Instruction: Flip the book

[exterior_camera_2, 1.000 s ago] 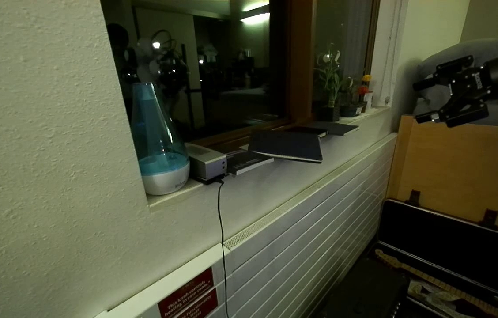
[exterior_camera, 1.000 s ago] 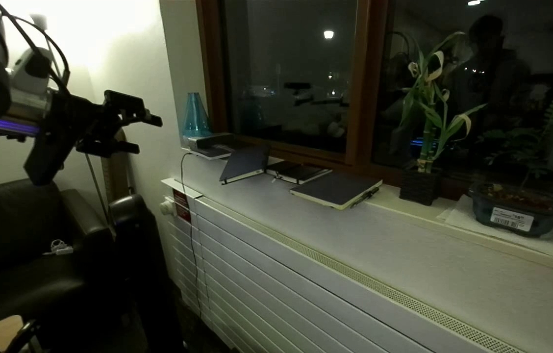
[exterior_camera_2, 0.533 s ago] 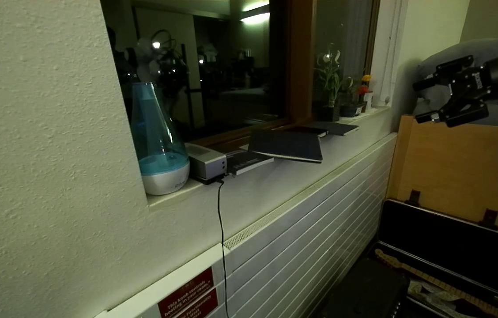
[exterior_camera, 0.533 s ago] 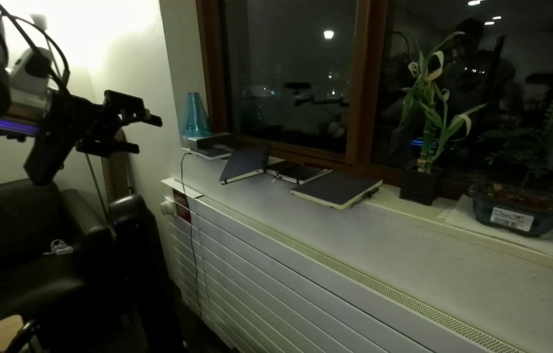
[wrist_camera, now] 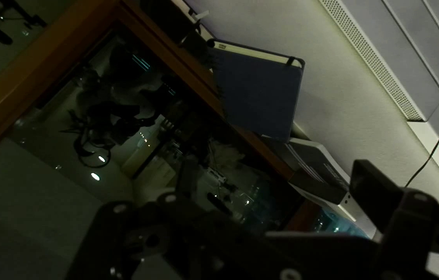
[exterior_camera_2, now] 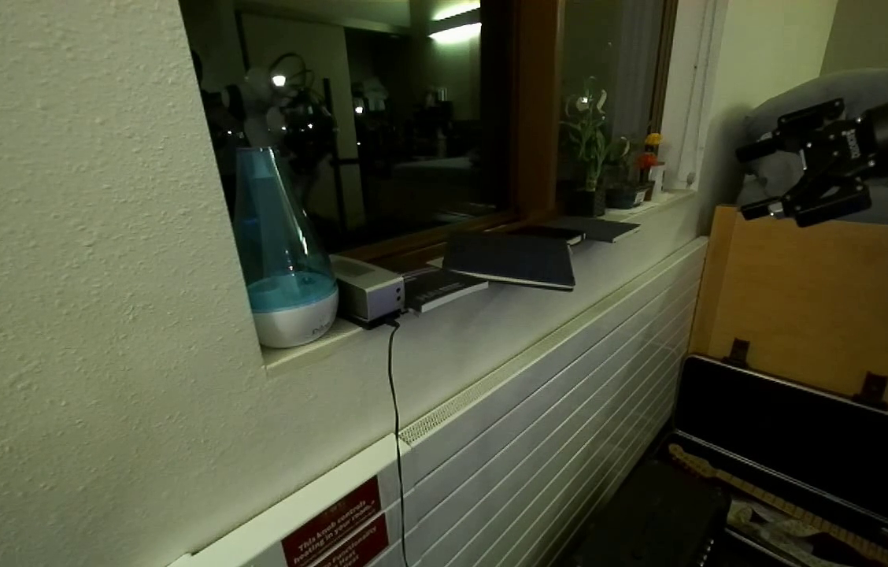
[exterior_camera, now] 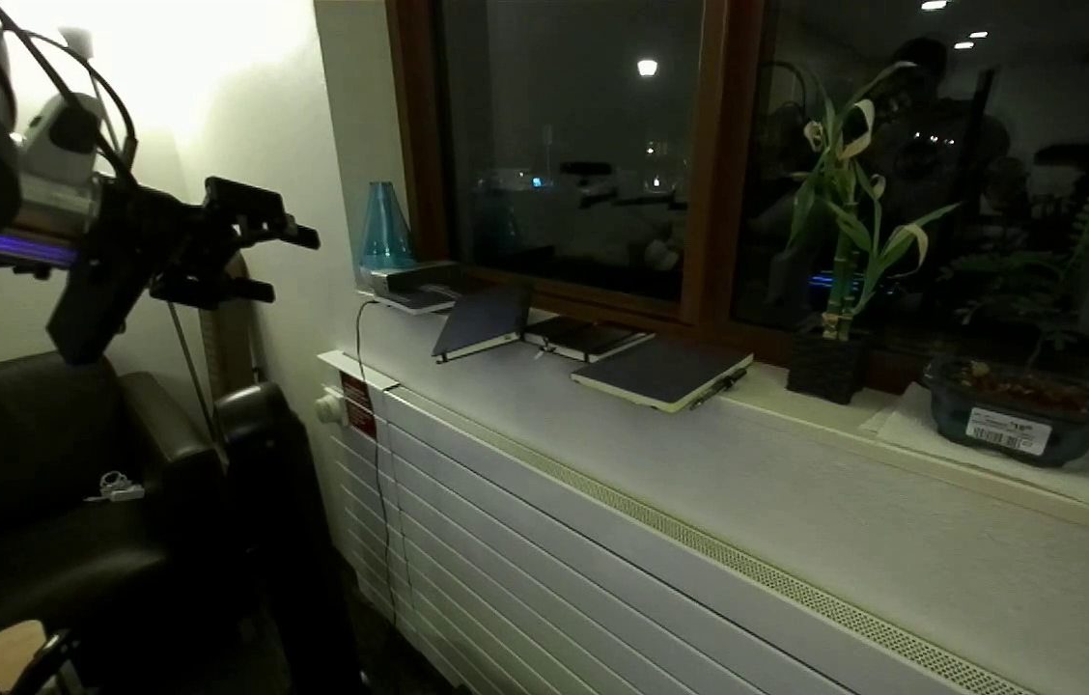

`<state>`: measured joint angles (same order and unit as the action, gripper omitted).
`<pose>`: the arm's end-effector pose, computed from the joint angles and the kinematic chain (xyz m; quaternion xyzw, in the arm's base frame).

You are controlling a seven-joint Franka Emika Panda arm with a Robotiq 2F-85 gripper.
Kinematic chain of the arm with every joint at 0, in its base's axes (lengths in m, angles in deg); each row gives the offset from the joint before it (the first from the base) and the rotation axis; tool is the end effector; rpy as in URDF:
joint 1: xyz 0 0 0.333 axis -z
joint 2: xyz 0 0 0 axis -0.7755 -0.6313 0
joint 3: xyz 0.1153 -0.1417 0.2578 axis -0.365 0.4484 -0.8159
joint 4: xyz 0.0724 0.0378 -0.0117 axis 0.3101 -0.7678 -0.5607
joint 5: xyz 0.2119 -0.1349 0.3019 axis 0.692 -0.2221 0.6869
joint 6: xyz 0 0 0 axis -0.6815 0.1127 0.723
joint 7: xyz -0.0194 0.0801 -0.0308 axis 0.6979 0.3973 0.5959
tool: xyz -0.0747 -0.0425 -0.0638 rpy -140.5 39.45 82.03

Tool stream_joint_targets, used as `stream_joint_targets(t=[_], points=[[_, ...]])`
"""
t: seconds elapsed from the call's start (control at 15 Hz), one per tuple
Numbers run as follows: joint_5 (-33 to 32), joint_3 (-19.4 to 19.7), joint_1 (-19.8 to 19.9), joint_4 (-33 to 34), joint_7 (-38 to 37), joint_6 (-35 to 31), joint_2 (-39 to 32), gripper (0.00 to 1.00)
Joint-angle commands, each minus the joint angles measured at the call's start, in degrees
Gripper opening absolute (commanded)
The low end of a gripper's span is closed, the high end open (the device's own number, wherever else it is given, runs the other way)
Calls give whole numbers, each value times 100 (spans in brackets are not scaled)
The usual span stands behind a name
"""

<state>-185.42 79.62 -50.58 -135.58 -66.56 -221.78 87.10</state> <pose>0.2667 0.0443 0.4549 0.7654 0.3160 0.5261 0.1935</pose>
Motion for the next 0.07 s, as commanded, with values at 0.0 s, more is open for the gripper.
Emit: stream_joint_targets(t=[0.0], points=[[0, 0, 0, 0, 0, 0, 0, 100]])
